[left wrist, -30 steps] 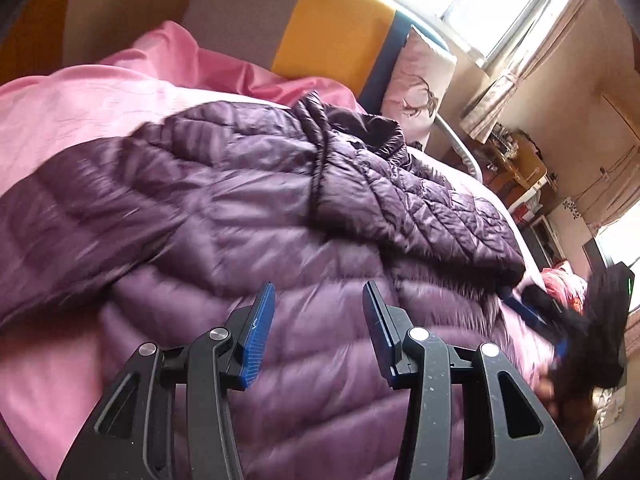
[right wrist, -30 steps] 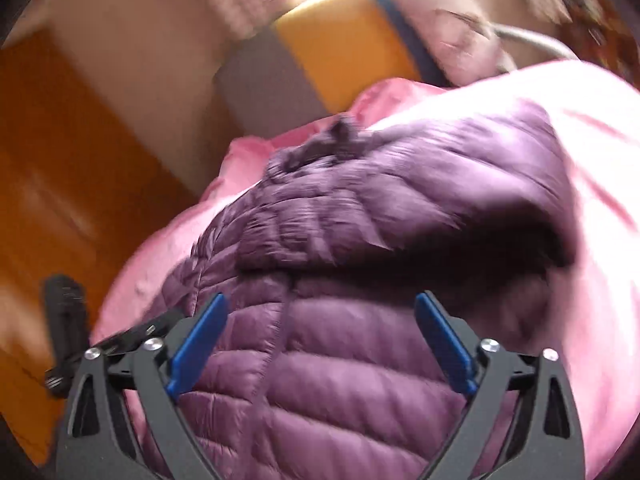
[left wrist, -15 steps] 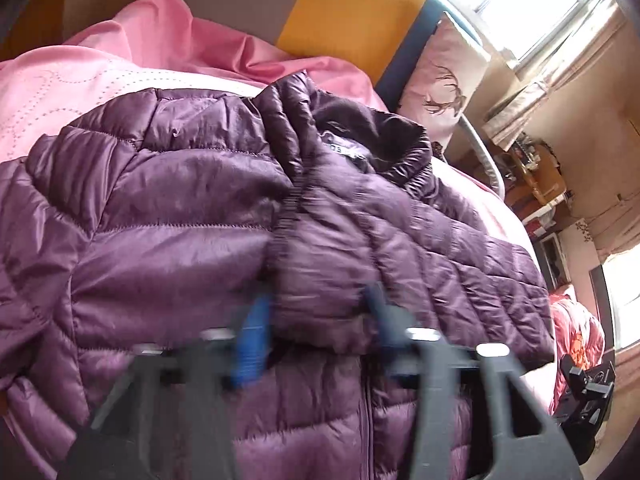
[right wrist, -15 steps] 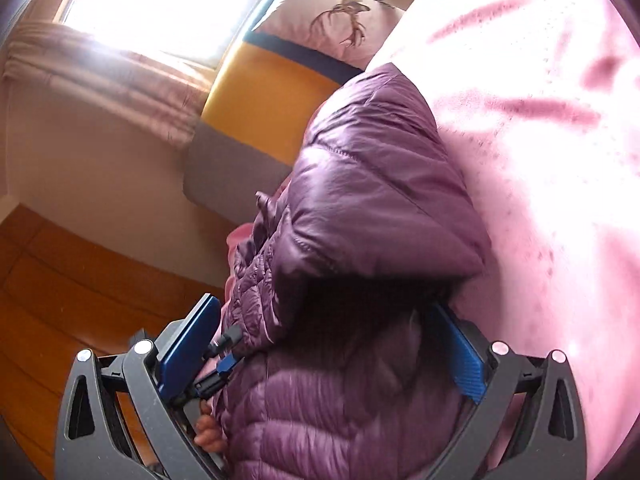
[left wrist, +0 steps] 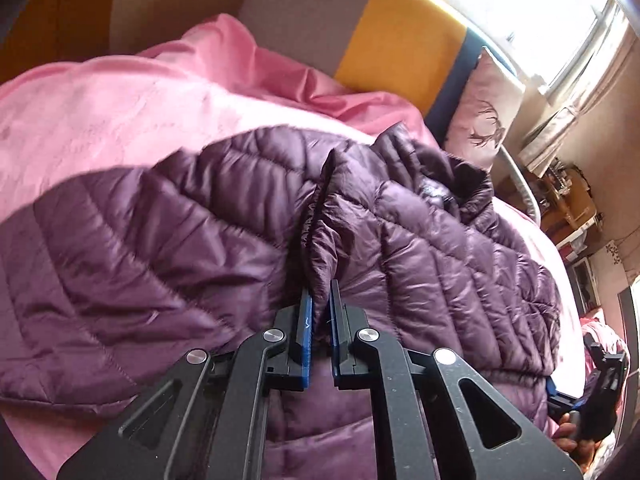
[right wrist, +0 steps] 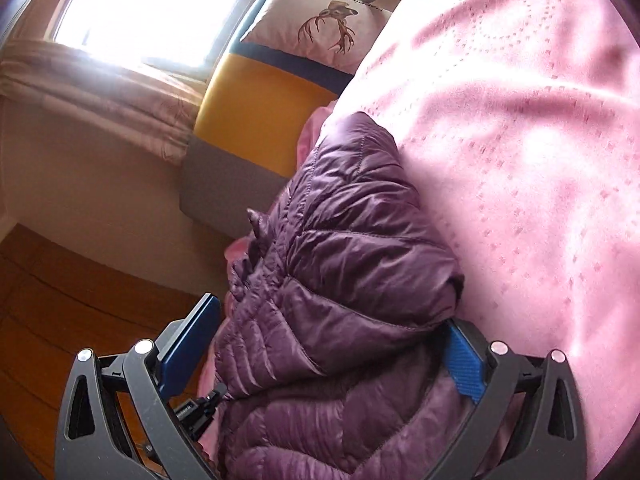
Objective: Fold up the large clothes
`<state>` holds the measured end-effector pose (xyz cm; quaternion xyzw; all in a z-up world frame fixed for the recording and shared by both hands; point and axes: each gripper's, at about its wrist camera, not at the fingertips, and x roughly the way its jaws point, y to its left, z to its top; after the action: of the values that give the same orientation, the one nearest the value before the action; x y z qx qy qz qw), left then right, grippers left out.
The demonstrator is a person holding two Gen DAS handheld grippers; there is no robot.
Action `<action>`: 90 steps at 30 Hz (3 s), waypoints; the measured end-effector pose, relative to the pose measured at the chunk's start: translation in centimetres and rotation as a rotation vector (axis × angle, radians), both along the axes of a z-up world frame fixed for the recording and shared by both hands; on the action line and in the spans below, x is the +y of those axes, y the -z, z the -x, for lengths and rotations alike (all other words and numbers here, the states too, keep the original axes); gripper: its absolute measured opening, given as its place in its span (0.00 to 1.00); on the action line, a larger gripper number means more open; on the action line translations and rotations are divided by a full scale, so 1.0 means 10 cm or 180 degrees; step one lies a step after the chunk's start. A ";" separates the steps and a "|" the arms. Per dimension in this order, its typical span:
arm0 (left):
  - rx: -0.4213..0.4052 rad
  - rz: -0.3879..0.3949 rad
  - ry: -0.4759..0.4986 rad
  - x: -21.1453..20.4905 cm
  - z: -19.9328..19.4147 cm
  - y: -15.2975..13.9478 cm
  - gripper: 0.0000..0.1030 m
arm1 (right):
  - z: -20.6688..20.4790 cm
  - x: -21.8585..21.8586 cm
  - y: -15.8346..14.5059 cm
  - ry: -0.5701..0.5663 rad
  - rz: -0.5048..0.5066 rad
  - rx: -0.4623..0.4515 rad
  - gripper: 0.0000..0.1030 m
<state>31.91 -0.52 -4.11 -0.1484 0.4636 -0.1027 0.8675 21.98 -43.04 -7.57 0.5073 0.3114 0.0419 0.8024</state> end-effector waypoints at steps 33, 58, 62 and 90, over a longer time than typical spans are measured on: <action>-0.0563 -0.0442 0.0143 -0.21 0.20 -0.28 0.21 | -0.92 0.72 0.07 -0.0437 0.2634 0.0863 0.98; -0.0730 -0.0685 -0.0129 -0.29 0.58 -0.25 0.81 | -0.95 0.76 0.10 -0.0446 0.2712 0.0882 0.98; -0.0851 -0.0709 -0.0197 -0.17 0.89 -0.39 0.81 | -0.95 0.78 0.10 -0.0439 0.2719 0.0885 0.98; -0.0376 -0.0183 -0.0957 1.12 1.76 -0.05 0.81 | -0.14 1.54 -0.30 -0.0867 0.2821 0.0555 0.98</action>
<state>14.31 10.69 -3.60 -0.1849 0.3871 0.0331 0.9027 23.36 -27.60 -4.53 0.0721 0.4293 -0.0329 0.8997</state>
